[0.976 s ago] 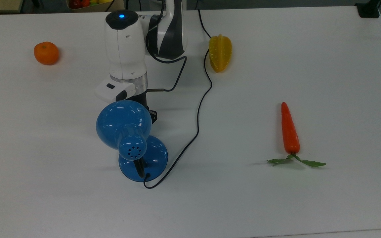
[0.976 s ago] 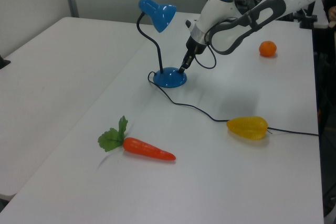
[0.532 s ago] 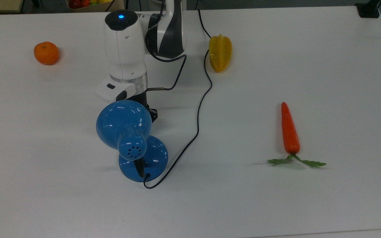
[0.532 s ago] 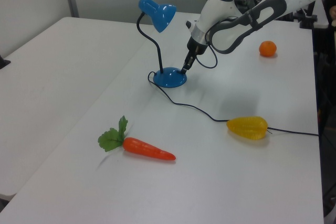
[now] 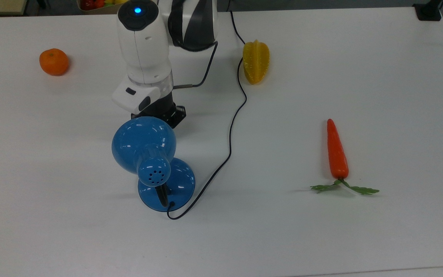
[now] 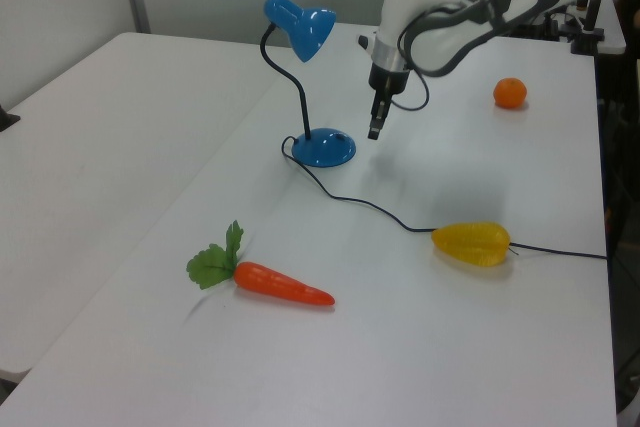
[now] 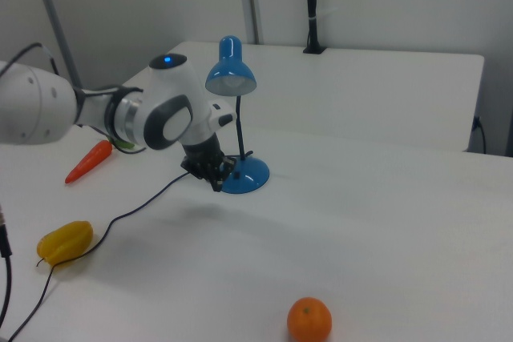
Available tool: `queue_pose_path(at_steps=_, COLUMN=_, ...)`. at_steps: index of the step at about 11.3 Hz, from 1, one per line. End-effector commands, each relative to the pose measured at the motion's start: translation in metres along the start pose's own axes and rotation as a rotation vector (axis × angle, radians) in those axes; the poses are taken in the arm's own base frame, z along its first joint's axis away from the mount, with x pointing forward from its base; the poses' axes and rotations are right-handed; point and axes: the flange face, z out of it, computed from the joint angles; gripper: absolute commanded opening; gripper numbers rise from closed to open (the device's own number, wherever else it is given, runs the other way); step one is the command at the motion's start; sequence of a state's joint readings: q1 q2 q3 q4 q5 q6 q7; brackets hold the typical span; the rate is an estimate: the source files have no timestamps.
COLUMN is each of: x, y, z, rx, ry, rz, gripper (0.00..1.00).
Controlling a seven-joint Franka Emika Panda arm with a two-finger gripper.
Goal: Turn off lamp
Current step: 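Lift the gripper up and away from the lamp base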
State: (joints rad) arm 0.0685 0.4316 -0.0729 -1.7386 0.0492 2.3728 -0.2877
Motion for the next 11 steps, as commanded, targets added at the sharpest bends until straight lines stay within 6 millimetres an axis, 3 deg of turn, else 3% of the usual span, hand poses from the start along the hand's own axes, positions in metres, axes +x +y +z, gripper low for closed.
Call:
queue_pose_path(at_steps=1, x=-0.023, y=-0.01, z=-0.062, rx=0.037, ry=-0.127, rz=0.013, gripper=0.72)
queue_pose_path(at_steps=2, x=-0.026, y=-0.01, z=-0.076, rx=0.037, ry=-0.137, rz=0.073, gripper=1.0)
queue_pose_path(at_steps=4, x=-0.032, y=-0.012, z=-0.111, rx=0.034, ry=-0.151, rz=0.21, gripper=1.0)
queue_pose_path(at_steps=7, x=-0.052, y=0.002, z=-0.193, rx=0.03, ry=-0.19, rz=0.418, gripper=1.0)
queue_pose_path(at_steps=11, x=-0.057, y=-0.003, z=-0.29, rx=0.043, ry=-0.157, rz=0.522, gripper=1.0)
